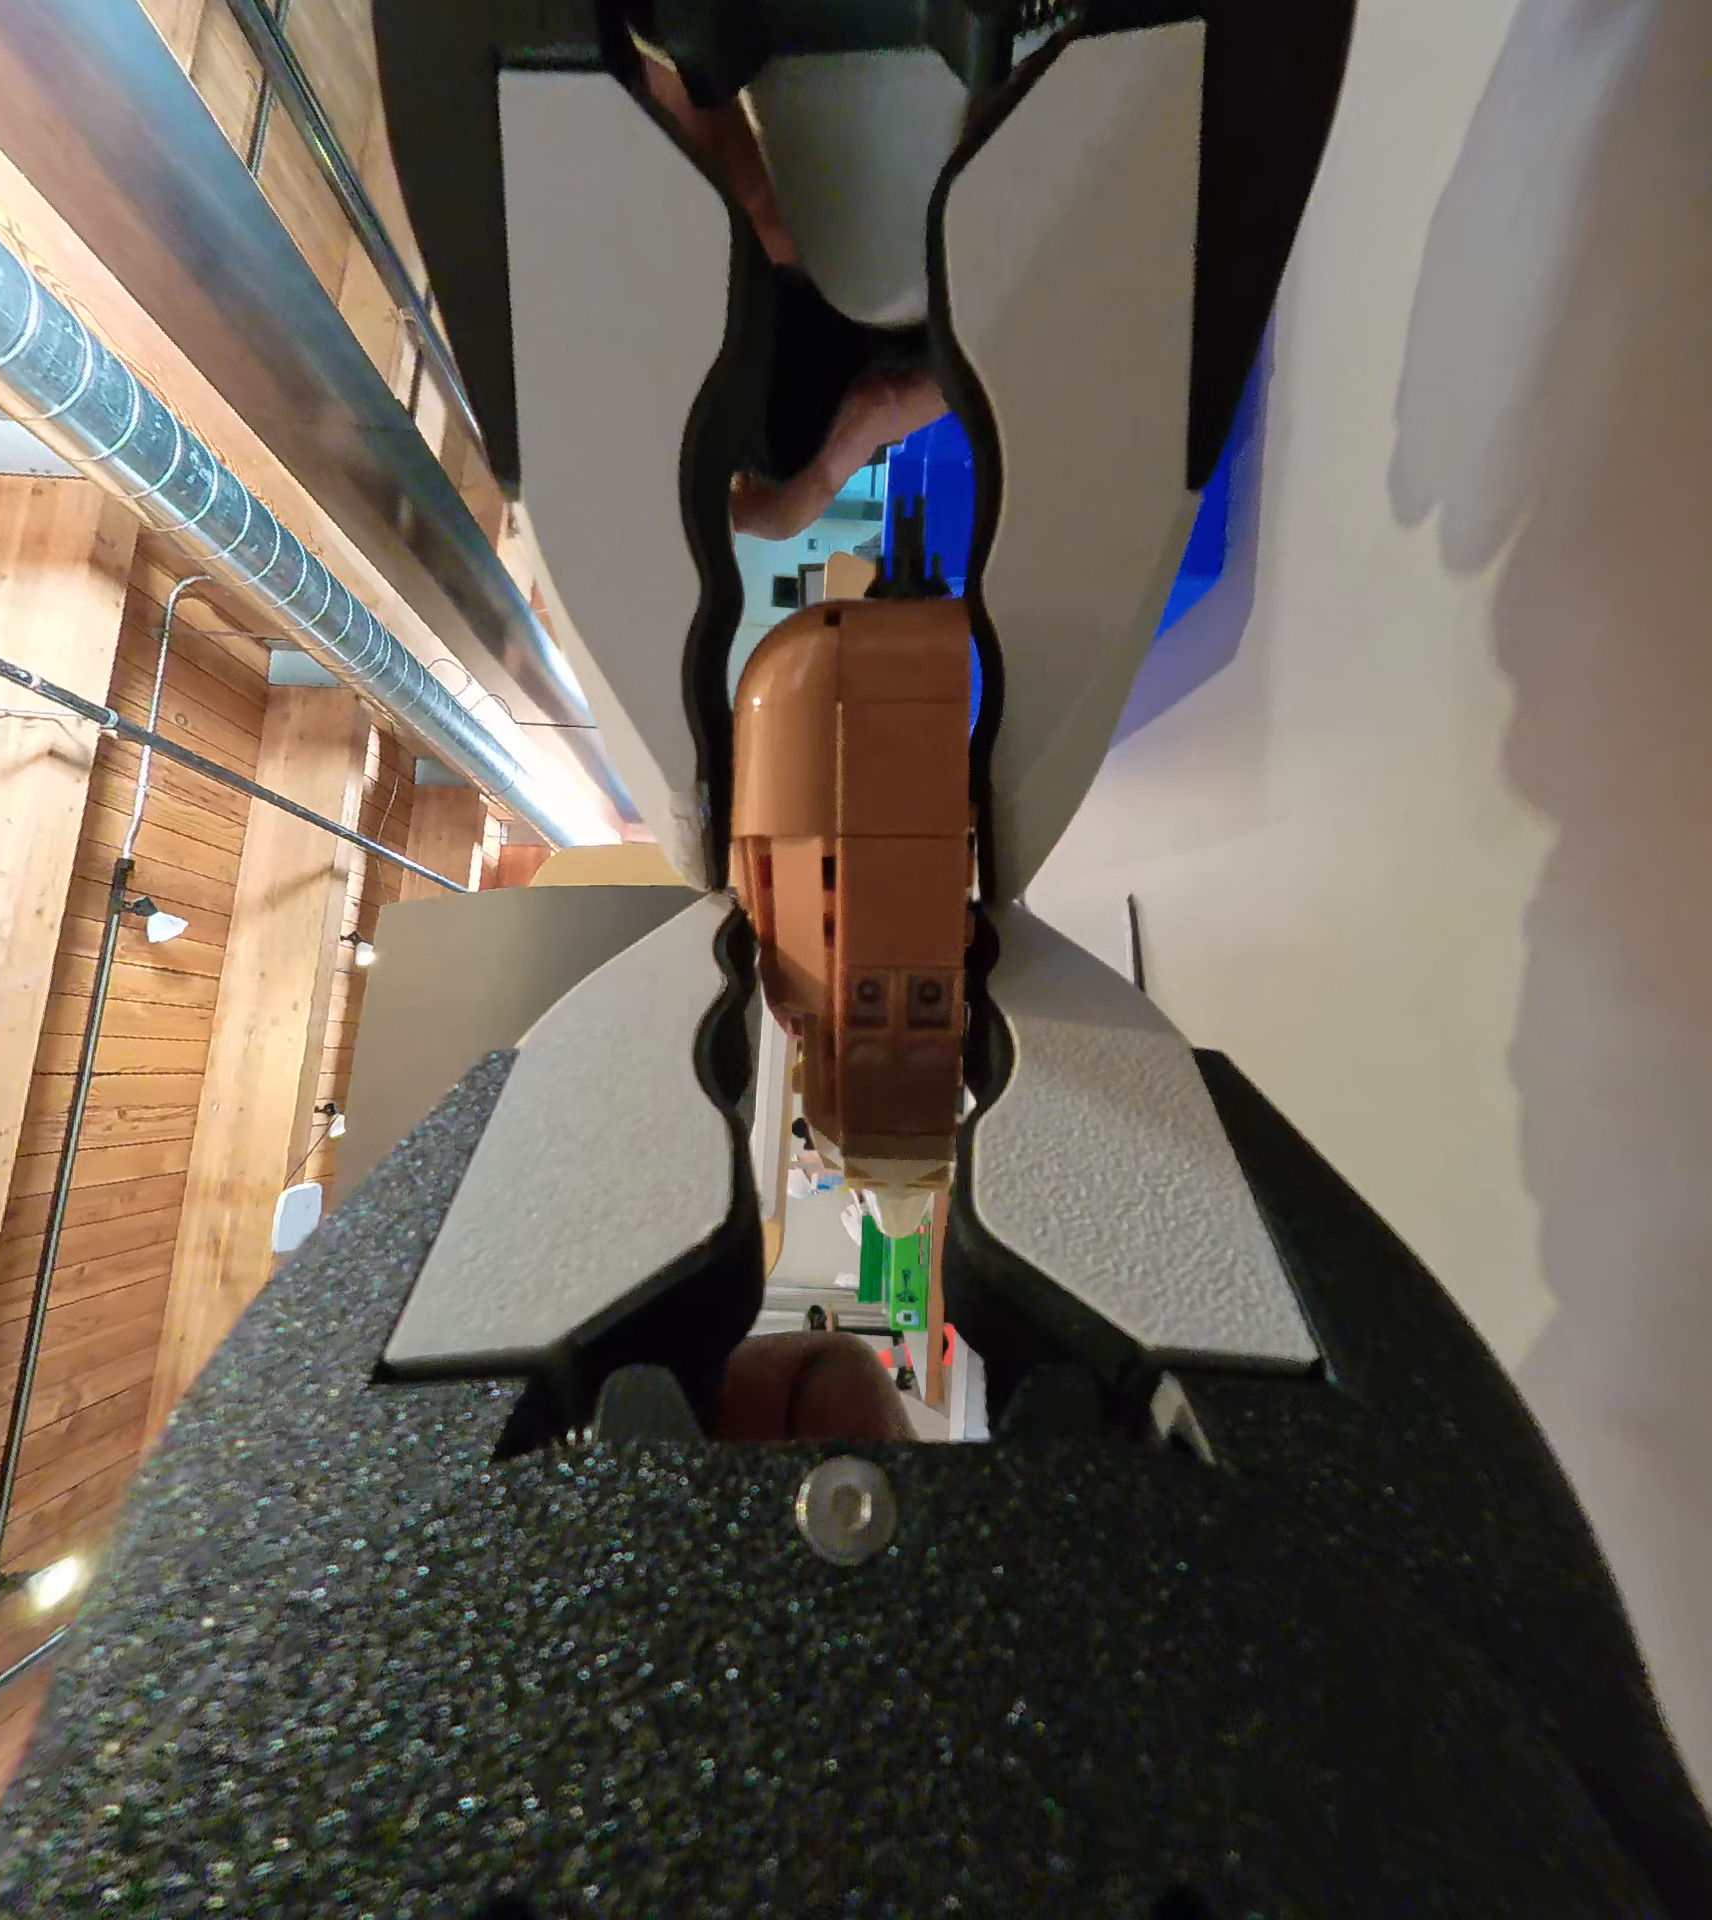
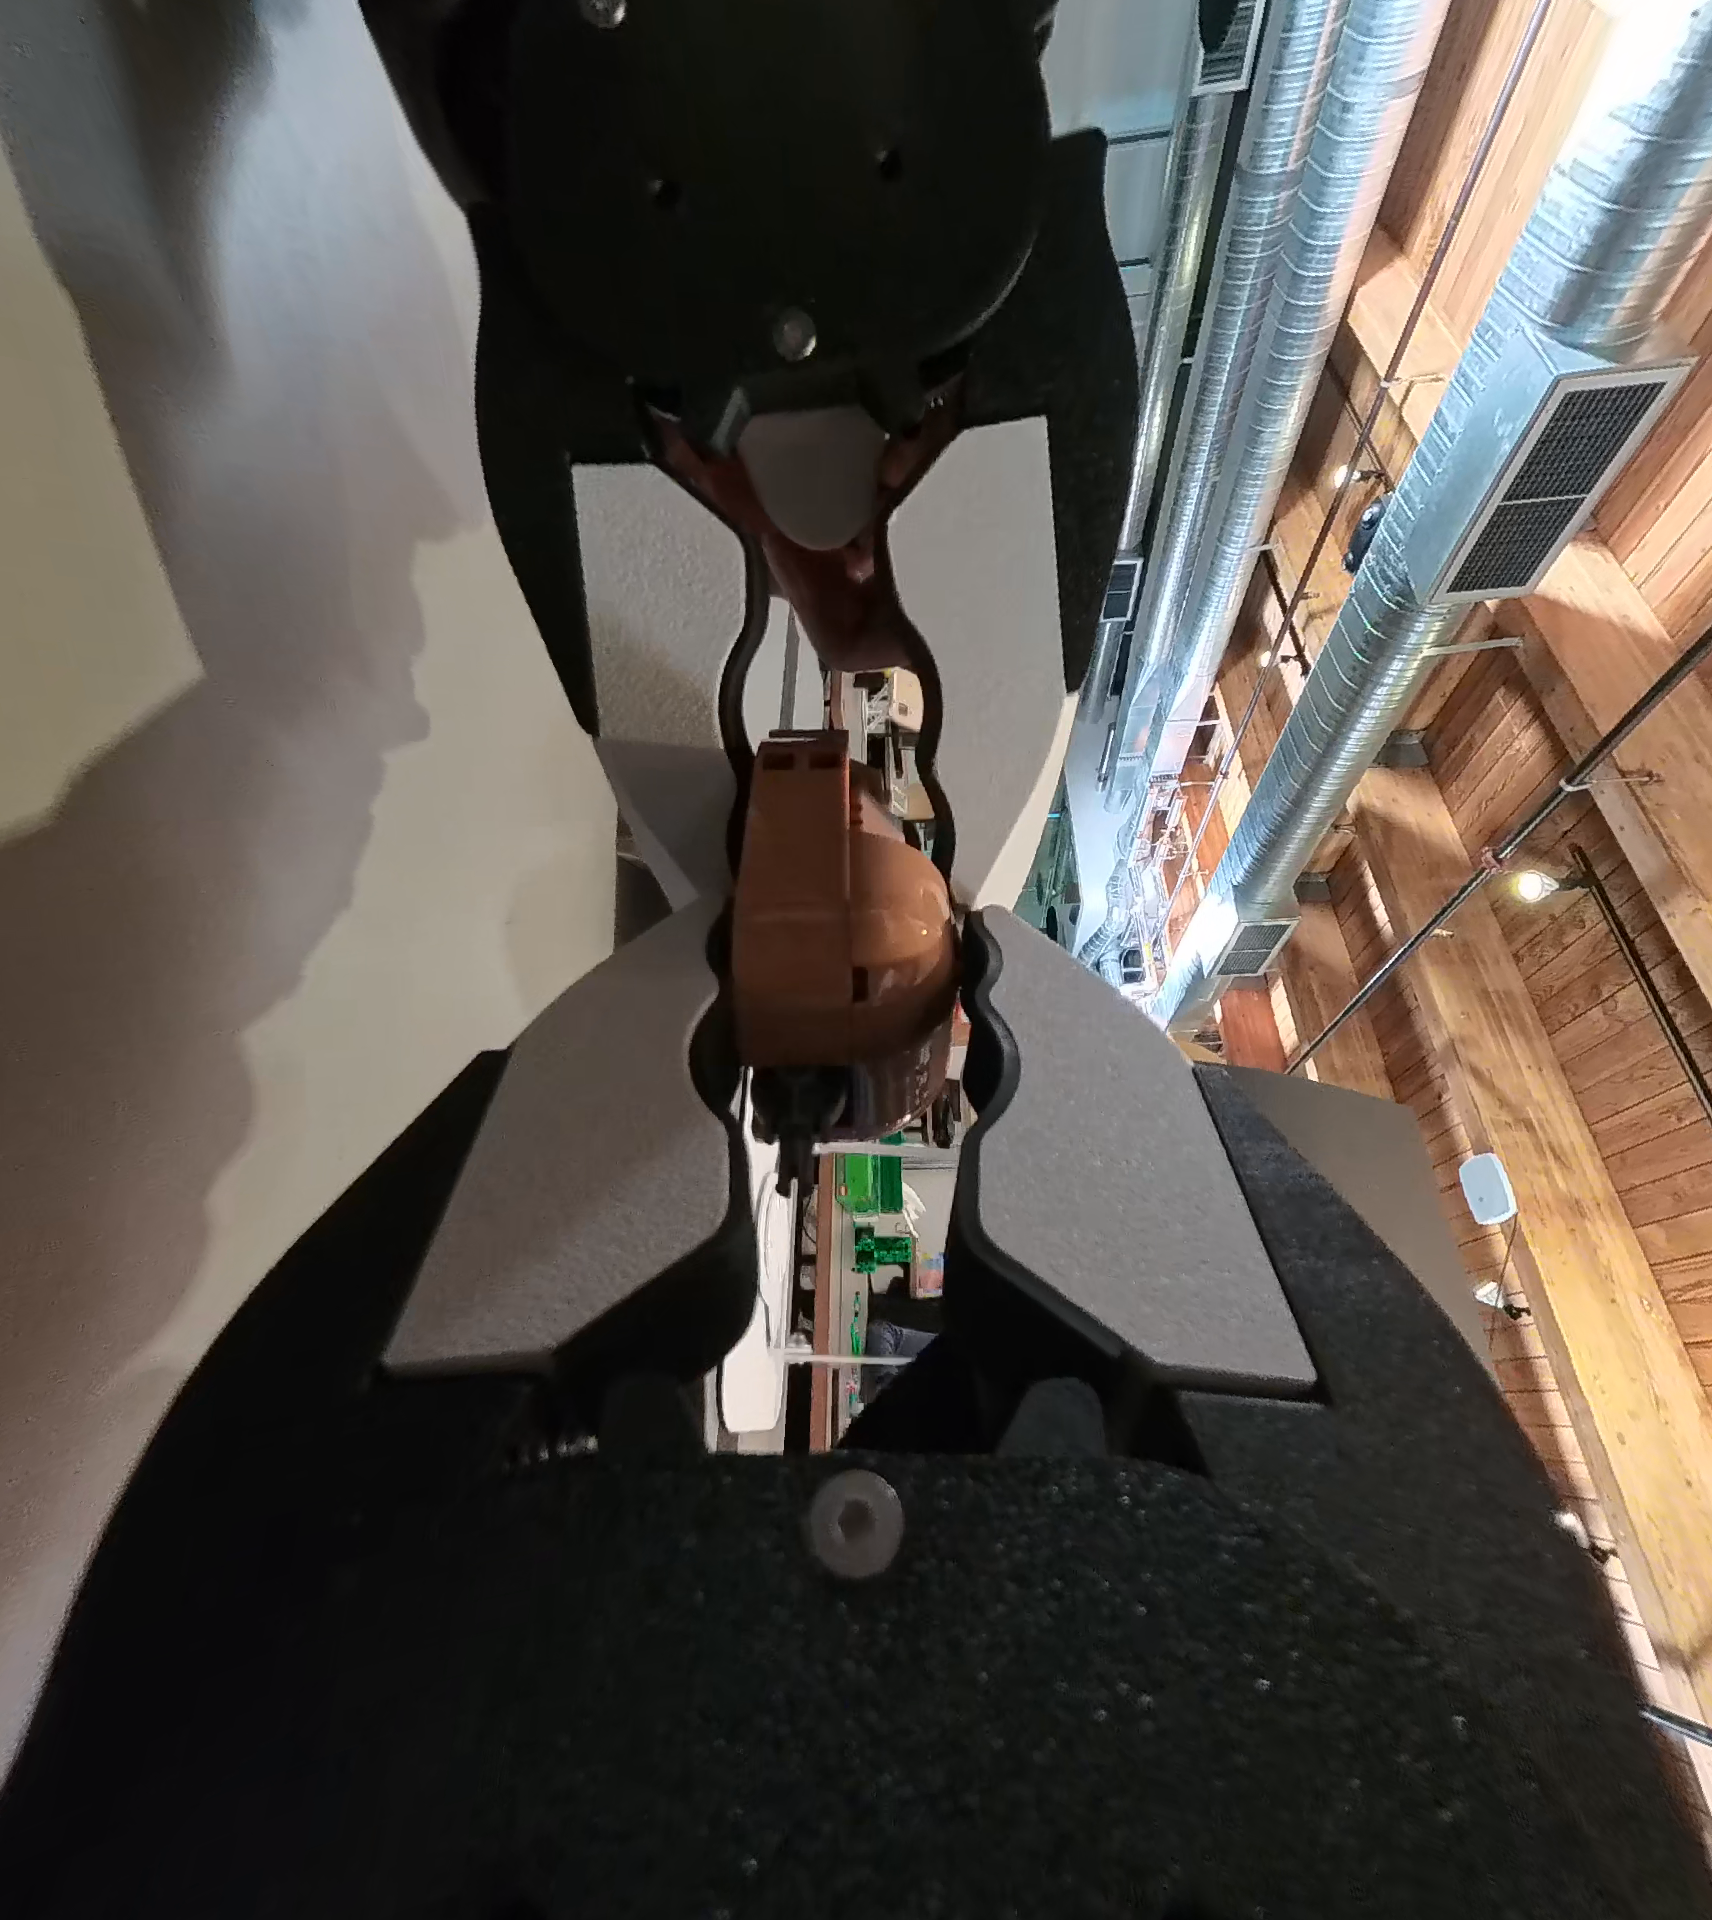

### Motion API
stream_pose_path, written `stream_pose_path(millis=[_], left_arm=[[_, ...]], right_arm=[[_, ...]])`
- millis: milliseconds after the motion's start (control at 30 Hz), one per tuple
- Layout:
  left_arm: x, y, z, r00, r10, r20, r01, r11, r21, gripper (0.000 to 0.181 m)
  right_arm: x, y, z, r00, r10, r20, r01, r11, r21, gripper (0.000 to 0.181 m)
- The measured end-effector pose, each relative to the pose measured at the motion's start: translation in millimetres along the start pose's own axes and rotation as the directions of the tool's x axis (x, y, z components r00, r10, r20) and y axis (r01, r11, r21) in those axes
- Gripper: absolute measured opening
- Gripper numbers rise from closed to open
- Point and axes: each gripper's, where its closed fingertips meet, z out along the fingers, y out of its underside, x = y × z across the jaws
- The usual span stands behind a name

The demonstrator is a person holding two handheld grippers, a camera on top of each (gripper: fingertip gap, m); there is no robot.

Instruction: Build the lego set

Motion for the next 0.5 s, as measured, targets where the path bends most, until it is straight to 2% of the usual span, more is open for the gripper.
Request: stream_pose_path(millis=[200, 267, 400, 500], left_arm=[[1.9, 4.7, 6.1, 1.0, -0.003, 0.012, 0.004, 0.999, -0.036, 0.039], [1.6, 7.0, 6.5, 0.998, -0.053, 0.014, 0.054, 0.998, -0.033, 0.039], [0.5, 13.7, 4.3, 0.99, -0.139, 0.013, 0.139, 0.99, -0.027, 0.051], [9.4, 18.0, 6.4, 0.989, -0.147, -0.024, 0.146, 0.988, -0.052, 0.057]], right_arm=[[-0.9, 7.2, 1.9, 1.0, 0.028, 0.0, -0.028, 0.999, -0.023, 0.04], [0.4, 8.8, 2.5, 0.999, 0.048, -0.011, -0.048, 0.998, -0.027, 0.04], [3.2, 13.8, 2.1, 0.997, 0.069, -0.034, -0.07, 0.997, -0.036, 0.04], [2.6, 14.9, 2.3, 0.996, 0.085, -0.04, -0.086, 0.996, -0.029, 0.04]])
